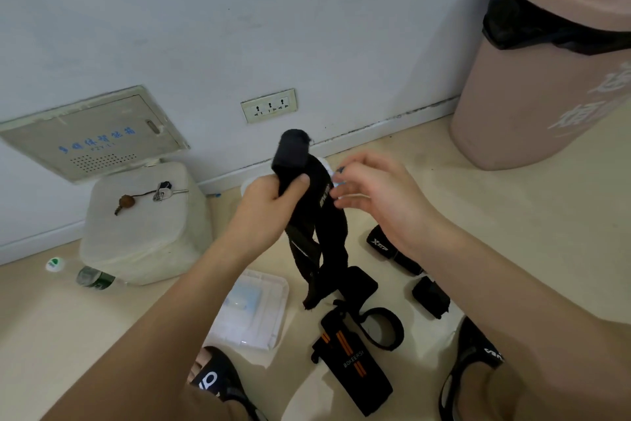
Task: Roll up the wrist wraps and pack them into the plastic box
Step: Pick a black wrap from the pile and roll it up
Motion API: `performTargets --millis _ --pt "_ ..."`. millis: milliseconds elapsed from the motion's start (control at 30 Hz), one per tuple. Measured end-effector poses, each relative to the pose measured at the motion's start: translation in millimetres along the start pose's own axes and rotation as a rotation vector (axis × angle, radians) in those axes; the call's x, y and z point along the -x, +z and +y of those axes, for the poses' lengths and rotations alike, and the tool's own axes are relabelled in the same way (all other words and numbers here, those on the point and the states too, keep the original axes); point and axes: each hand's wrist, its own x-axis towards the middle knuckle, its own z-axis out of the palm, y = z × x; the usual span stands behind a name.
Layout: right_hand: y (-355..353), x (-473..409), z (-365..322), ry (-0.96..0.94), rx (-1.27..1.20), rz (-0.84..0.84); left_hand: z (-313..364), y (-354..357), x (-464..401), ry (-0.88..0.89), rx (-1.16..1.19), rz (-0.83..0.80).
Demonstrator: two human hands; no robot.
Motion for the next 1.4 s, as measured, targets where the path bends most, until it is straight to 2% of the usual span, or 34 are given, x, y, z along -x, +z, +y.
performTargets --millis 167,233,300,533,733,1033,1400 --pt "4.1 2.9 32.4 0.141 0.69 -0.241 3.6 -4.2 -4.1 -0.138 0.405 0.073" --pt "6.3 6.3 42.5 0.12 0.847 -0.287 7.3 -4.3 -3.4 -0.168 0.508 0.062" --pt "8.3 8.9 45.5 0.07 0.903 -0.288 9.5 -5.7 -2.6 -0.185 0.589 0.05" --pt "8.9 -5.0 54.2 0.014 0.675 -0.22 11.9 -12.3 -3.5 -0.255 0.764 0.028" --pt "15.5 -6.8 52.6 -0.015 0.439 -0.272 11.5 -17.2 -5.5 -0.24 0.806 -0.021" --pt "15.7 -1.2 38.4 0.162 0.138 -0.346 4.8 -32.3 -11.2 -0.203 0.849 0.03" --pt "-9.4 -7.7 13.0 0.187 0.063 -0.439 1.1 -40.6 -9.6 -0.249 0.962 0.077"
